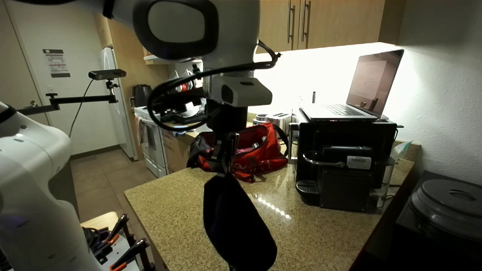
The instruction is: Remove the head sock from the bag and put it on the counter
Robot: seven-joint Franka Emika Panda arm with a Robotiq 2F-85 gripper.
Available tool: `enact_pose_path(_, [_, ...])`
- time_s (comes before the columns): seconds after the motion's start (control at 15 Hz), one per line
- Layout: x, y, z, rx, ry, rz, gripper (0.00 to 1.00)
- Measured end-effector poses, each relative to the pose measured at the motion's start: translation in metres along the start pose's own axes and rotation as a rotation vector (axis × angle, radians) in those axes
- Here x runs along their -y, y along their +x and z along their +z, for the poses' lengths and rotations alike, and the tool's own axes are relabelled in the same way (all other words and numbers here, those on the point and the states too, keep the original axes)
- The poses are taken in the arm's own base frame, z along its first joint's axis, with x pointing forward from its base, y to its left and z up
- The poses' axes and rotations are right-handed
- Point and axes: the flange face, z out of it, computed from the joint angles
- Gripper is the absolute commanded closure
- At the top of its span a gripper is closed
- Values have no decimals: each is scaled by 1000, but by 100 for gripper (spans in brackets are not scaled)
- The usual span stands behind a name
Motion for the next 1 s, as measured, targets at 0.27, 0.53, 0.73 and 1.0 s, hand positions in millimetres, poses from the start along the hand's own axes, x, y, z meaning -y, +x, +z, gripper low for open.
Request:
enact_pose_path(0.27, [0,0,0,0,0,0,70])
enact_pose_path(0.53, [0,0,0,1,0,0,45])
enact_pose_path(0.73, [2,0,1,2,-2,-4,27])
enact_pose_path(1.0, [27,-10,2,-1,-17,-80,1])
